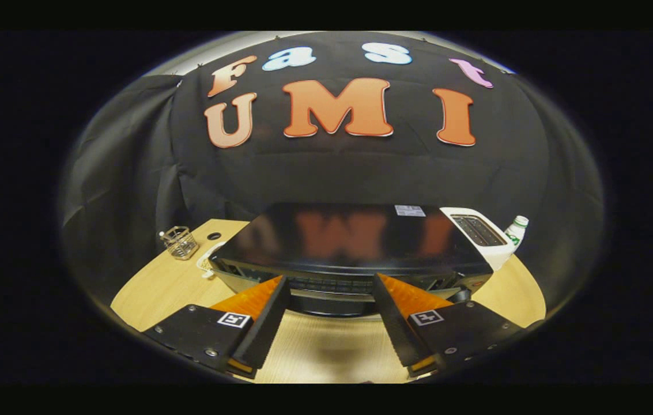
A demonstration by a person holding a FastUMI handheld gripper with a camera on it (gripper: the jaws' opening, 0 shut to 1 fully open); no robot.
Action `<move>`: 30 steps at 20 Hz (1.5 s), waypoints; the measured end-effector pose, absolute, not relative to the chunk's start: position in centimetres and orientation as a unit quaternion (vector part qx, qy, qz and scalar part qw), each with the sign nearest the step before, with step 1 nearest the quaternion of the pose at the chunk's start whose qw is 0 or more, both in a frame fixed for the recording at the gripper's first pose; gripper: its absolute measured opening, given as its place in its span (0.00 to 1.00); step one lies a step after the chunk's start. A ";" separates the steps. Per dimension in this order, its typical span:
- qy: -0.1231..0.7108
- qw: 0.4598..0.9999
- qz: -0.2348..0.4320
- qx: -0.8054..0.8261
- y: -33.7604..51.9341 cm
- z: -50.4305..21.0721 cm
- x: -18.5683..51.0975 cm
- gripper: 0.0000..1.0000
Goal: Open the toaster oven, put the food inside, and close the toaster oven door.
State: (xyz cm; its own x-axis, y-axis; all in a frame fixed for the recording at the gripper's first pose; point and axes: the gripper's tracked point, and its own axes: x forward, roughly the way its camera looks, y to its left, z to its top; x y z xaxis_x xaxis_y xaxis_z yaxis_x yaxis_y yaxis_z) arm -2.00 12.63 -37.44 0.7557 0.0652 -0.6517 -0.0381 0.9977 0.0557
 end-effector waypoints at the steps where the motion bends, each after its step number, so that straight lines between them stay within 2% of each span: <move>1: 0.360 0.932 0.035 0.015 12.8 -37.8 -3.1 0.85; 7: 0.477 0.873 0.096 0.038 14.3 -42.2 -11.9 0.85; 16: 0.581 0.804 0.073 0.105 14.8 -49.0 -17.0 0.82; 22: 0.569 0.813 0.085 0.091 15.0 -49.7 -16.3 0.82; 26: 0.581 0.798 0.105 0.121 13.9 -48.2 -18.1 0.82; 30: 0.539 0.823 0.105 0.146 11.3 -44.3 -18.3 0.88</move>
